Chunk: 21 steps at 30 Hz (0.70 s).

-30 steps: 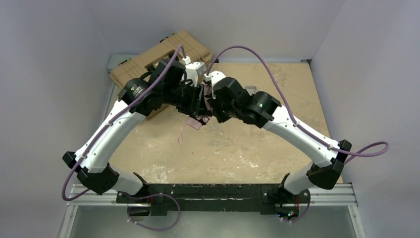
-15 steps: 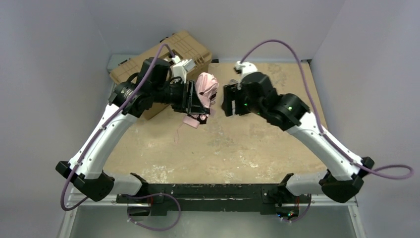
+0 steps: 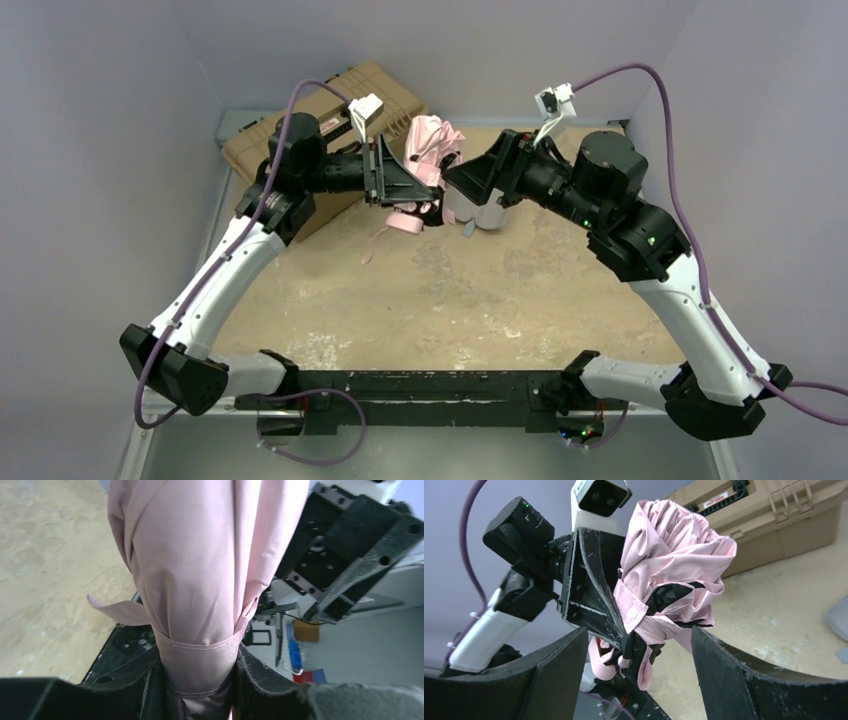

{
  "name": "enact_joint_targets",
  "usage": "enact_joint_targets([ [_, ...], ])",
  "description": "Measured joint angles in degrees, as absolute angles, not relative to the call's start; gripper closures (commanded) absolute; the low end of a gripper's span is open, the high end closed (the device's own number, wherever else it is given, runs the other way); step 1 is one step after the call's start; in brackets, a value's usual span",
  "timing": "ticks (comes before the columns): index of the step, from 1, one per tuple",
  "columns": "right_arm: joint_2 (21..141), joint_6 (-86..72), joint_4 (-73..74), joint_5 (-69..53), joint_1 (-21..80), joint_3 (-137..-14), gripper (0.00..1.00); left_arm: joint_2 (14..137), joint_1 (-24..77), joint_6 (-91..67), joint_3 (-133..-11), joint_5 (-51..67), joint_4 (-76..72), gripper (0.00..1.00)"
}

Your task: Open the umbrella

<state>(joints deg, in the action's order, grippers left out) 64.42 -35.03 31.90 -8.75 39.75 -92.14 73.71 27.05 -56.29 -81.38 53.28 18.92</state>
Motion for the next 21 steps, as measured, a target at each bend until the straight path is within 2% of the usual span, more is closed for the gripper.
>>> enact_joint_targets([
  [7, 67.2, -41.8, 25.6, -8.5, 39.7, -91.4, 0.26, 76.9, 27.0, -86.0, -75.9, 58.2, -20.3, 1.00],
  [10, 68.1, -43.7, 22.1, -8.5, 39.7, -91.4, 0.27, 79.0, 26.8, -94.6, -75.0, 58.8, -31.2, 1.00],
  [18, 71.7, -48.5, 16.1, -8.1, 39.7, -91.8, 0.34, 80.9, 27.6, -103.6, -74.1, 60.2, -40.8, 1.00],
  [20, 71.6, -49.4, 15.0, -8.1, 39.3, -91.6, 0.39, 81.4, 28.2, -105.3, -74.1, 60.3, -43.0, 1.00],
  [21, 71.5, -49.9, 14.4, -8.2, 39.1, -91.5, 0.46, 81.7, 28.7, -106.1, -74.1, 60.3, -44.4, 1.00],
])
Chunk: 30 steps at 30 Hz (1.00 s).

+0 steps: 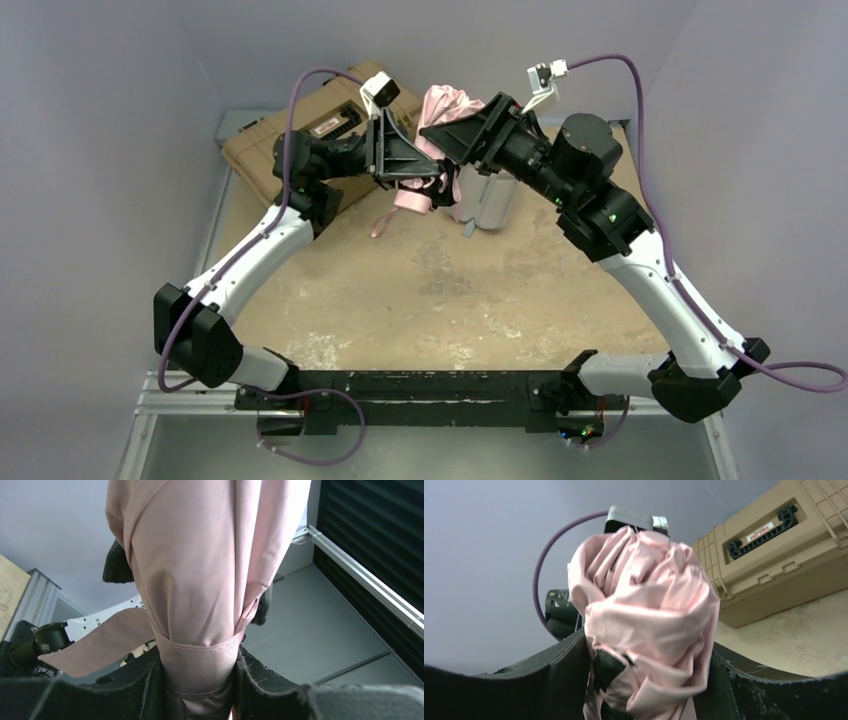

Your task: Open the umbrella

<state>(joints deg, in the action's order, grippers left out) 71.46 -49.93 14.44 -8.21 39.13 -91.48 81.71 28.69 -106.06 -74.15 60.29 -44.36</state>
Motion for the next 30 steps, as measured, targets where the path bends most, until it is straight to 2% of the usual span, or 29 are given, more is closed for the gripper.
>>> enact_joint_targets([
  [2, 71.3, -50.8, 13.4, -8.4, 38.5, -91.2, 0.63, 82.1, 29.5, -107.3, -74.1, 60.9, -45.9, 1.00],
  [4, 71.2, -52.0, 12.8, -9.2, 37.9, -91.1, 0.94, 82.5, 30.1, -107.7, -74.2, 60.9, -46.0, 1.00],
  [5, 71.2, -53.2, 12.8, -9.7, 37.7, -91.0, 1.00, 82.6, 30.1, -107.5, -74.2, 61.0, -46.1, 0.99],
  [6, 71.3, -54.1, 12.6, -10.3, 37.5, -91.0, 1.00, 82.7, 30.2, -107.2, -74.3, 61.1, -46.1, 0.91],
  [7, 71.4, -54.8, 12.7, -10.6, 37.4, -91.1, 1.00, 82.8, 30.2, -106.8, -74.3, 61.3, -46.1, 0.69],
  [8, 71.6, -55.2, 13.1, -11.0, 37.1, -91.3, 1.00, 82.8, 30.2, -106.6, -74.3, 61.4, -45.9, 0.51],
  [10, 72.5, -55.4, 14.9, -11.6, 36.8, -93.0, 1.00, 82.8, 30.2, -105.7, -74.4, 61.3, -45.0, 0.04],
  [11, 73.4, -54.8, 16.5, -11.5, 36.6, -94.6, 1.00, 82.8, 30.3, -104.8, -74.6, 61.6, -44.0, 0.01],
  [14, 77.0, -52.4, 22.4, -8.4, 35.5, -99.7, 1.00, 81.1, 31.3, -97.5, -75.5, 62.9, -33.7, 0.00],
  [16, 78.9, -52.0, 26.7, -6.3, 34.6, -102.0, 1.00, 79.4, 31.9, -84.7, -79.4, 60.9, -15.0, 0.00],
  [18, 80.3, -52.2, 29.8, -4.8, 34.3, -104.2, 1.00, 79.4, 32.5, -69.9, -86.9, 54.1, 7.6, 0.00],
  [20, 80.9, -51.5, 33.6, -3.4, 33.8, -106.1, 1.00, 79.2, 33.1, -57.9, -92.8, 46.4, 23.9, 0.00],
  [25, 81.7, -49.8, 43.3, -0.5, 31.7, -108.8, 1.00, 75.2, 35.7, -40.9, -95.0, 29.9, 43.2, 0.00],
  [30, 82.8, -48.7, 47.4, -0.7, 31.5, -109.9, 1.00, 75.6, 43.7, -33.5, -97.4, 15.0, 54.4, 0.02],
])
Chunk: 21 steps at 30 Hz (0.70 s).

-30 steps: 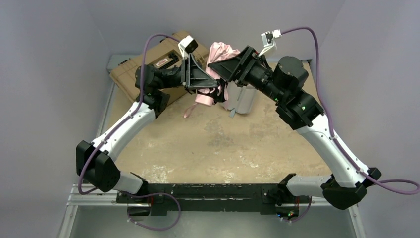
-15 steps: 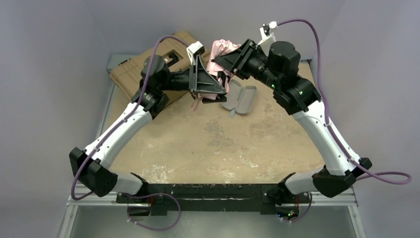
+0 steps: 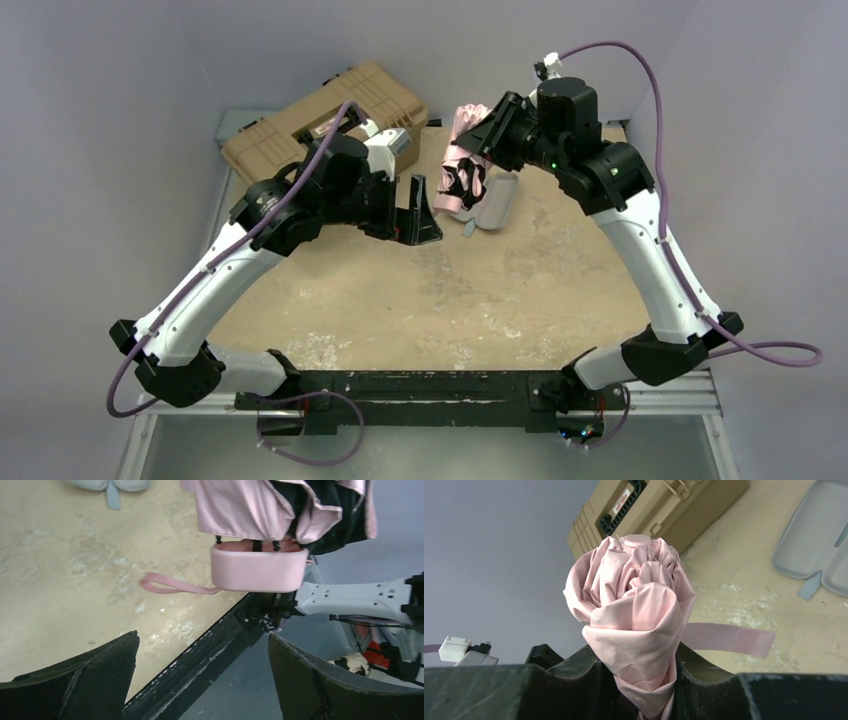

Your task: Open the umbrella

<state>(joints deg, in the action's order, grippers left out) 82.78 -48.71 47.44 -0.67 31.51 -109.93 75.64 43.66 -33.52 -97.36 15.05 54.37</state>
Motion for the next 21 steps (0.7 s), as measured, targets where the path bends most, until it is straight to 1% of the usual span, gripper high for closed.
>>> enact_joint_targets([
  [3, 82.9, -48.4, 48.7, -1.8, 31.4, -109.9, 1.00, 75.6, 45.5, -32.9, -97.4, 10.5, 56.4, 0.00],
  [7, 81.5, -48.4, 48.4, -4.3, 31.4, -108.0, 1.00, 75.6, 47.3, -33.0, -97.4, 7.2, 56.4, 0.00],
  [15, 76.9, -49.2, 44.9, -8.0, 31.4, -101.1, 1.00, 75.6, 50.3, -33.8, -97.4, 6.1, 52.9, 0.00],
  [21, 76.6, -50.8, 41.0, -8.8, 31.0, -98.1, 1.00, 76.1, 50.4, -33.9, -97.6, 5.2, 52.2, 0.00],
])
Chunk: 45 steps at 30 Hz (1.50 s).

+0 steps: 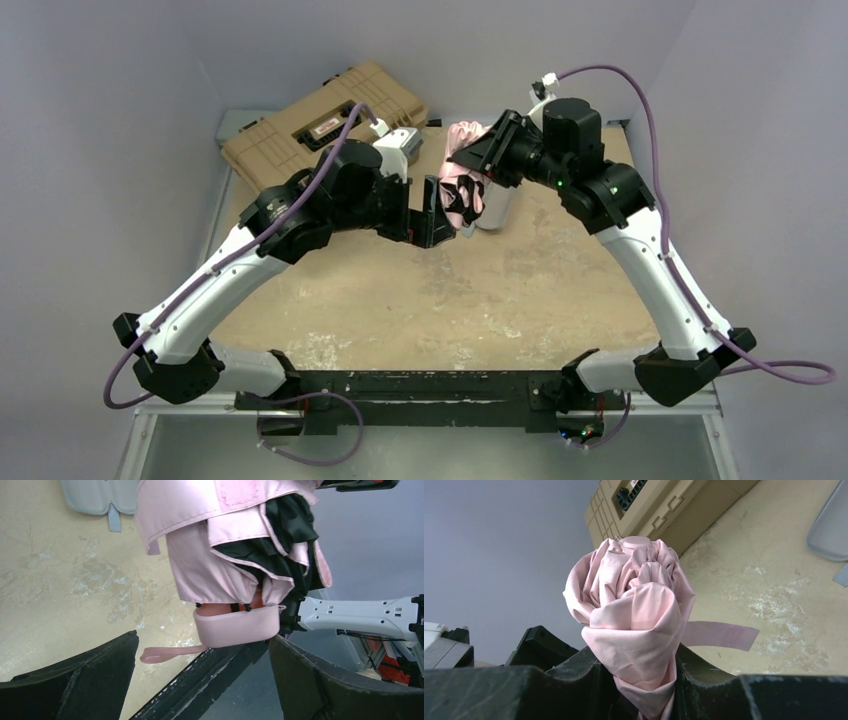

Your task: Open the umbrella

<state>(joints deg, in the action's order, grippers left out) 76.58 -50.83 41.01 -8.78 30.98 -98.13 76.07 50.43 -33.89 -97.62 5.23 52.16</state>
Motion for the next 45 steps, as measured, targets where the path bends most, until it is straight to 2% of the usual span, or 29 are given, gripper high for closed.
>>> enact_joint_targets([
  [10, 76.3, -52.0, 39.4, -9.0, 31.0, -96.1, 1.00, 76.2, 52.0, -36.9, -96.2, 4.3, 44.6, 0.00],
  [12, 76.1, -52.0, 39.5, -9.0, 31.1, -96.1, 1.00, 76.3, 52.5, -37.5, -95.3, 3.7, 44.1, 0.02],
  [13, 75.9, -52.0, 39.5, -9.1, 31.1, -96.1, 1.00, 76.4, 52.7, -37.7, -94.8, 3.4, 43.8, 0.06],
  [15, 75.4, -52.1, 39.6, -9.3, 31.1, -96.1, 1.00, 76.5, 53.1, -38.3, -94.1, 2.9, 43.5, 0.14],
  [17, 74.8, -52.2, 39.6, -9.6, 31.1, -96.1, 1.00, 76.7, 53.4, -38.8, -93.3, 2.7, 42.8, 0.31],
  [21, 73.4, -52.7, 39.2, -9.9, 31.0, -95.7, 1.00, 76.9, 54.5, -39.8, -92.7, 3.7, 39.9, 0.55],
  [24, 71.7, -53.6, 38.6, -10.0, 30.9, -93.9, 1.00, 77.2, 55.2, -39.7, -93.0, 4.6, 39.1, 0.92],
  [25, 71.2, -53.9, 38.5, -10.0, 30.7, -93.4, 1.00, 77.7, 55.4, -39.8, -93.5, 4.8, 39.2, 1.00],
  [37, 71.8, -51.6, 44.9, -8.6, 29.2, -97.9, 1.00, 79.9, 60.0, -40.3, -96.0, 0.8, 40.7, 1.00],
  [45, 79.6, -49.7, 46.5, -10.1, 19.5, -110.4, 1.00, 72.8, 63.7, -41.6, -88.1, 1.6, 41.6, 1.00],
])
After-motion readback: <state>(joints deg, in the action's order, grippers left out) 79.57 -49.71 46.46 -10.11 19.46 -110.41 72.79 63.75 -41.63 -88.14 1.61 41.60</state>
